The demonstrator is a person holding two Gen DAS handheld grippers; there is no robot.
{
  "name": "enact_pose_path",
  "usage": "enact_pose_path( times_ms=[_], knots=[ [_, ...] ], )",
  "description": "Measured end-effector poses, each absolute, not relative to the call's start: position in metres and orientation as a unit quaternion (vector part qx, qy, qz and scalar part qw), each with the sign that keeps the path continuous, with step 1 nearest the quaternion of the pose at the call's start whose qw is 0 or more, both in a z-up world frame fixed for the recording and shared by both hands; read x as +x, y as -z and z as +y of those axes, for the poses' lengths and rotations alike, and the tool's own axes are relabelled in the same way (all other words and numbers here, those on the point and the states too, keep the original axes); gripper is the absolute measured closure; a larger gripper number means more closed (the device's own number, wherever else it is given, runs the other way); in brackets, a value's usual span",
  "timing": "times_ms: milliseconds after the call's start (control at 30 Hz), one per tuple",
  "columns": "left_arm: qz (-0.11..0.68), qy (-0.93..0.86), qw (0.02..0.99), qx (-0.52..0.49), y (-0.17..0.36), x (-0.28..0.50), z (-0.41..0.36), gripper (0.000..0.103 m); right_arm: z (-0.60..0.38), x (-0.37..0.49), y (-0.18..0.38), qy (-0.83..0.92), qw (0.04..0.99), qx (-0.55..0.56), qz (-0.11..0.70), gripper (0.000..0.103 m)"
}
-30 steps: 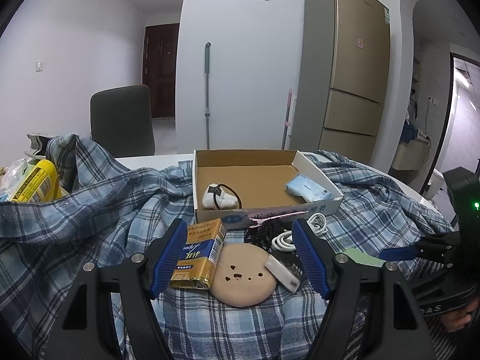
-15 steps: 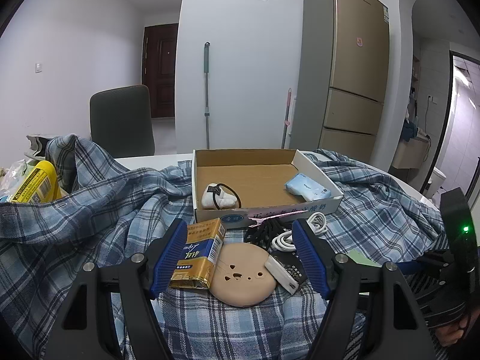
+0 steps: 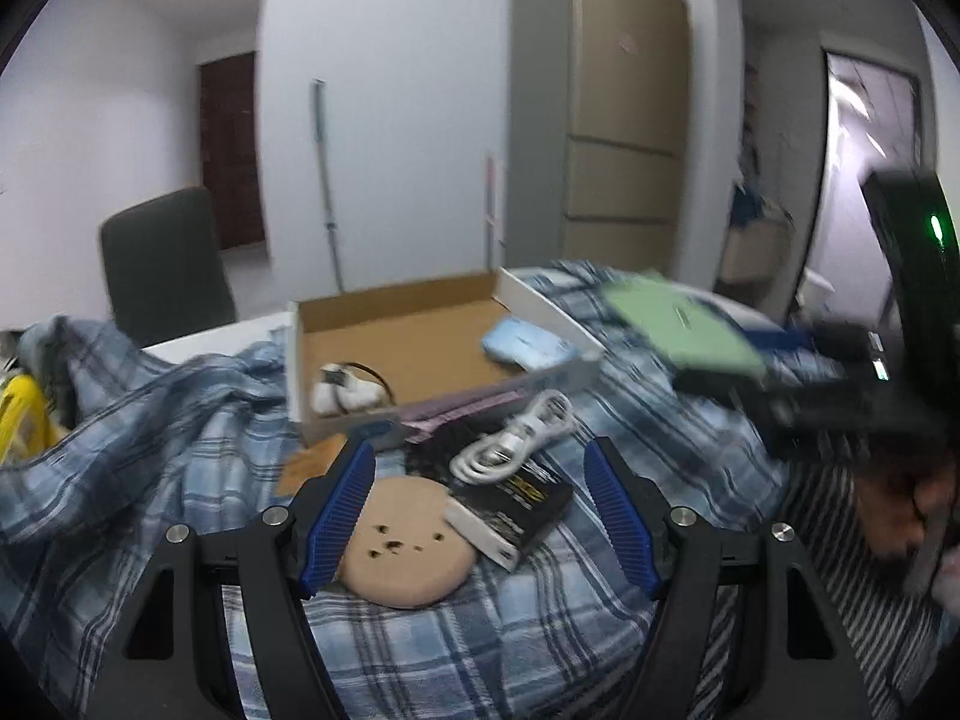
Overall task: Organize soft objects
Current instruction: 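Grasp the black Face tissue pack with the left tool while the right holds the pouch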
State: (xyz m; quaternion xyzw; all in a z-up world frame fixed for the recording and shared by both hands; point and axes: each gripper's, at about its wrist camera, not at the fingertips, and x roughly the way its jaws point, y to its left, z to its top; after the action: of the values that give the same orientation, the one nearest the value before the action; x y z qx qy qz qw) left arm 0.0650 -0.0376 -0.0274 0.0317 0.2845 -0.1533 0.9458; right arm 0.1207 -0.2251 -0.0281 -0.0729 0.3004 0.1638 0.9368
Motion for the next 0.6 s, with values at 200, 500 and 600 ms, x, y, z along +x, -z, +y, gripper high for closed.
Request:
enact_pose_path(
  times_ms=[200, 500, 600],
  knots=[
    [0.356, 0.202, 0.913, 0.012, 0.042, 0.09, -0.038, 0.029, -0.233, 0.13, 0.039, -0.181, 0.939, -0.053, 0.288, 0.035],
    [0.398, 0.257, 0.88, 0.041, 0.048, 0.117, -0.043, 0.029, -0.239, 0.124, 0.039, -0.224, 0.931, -0.025, 0.285, 0.035],
    [0.414, 0.274, 0.865, 0.08, 0.055, 0.122, -0.053, 0.029, -0.235, 0.123, 0.041, -0.235, 0.926, -0.027, 0.293, 0.035]
  ],
)
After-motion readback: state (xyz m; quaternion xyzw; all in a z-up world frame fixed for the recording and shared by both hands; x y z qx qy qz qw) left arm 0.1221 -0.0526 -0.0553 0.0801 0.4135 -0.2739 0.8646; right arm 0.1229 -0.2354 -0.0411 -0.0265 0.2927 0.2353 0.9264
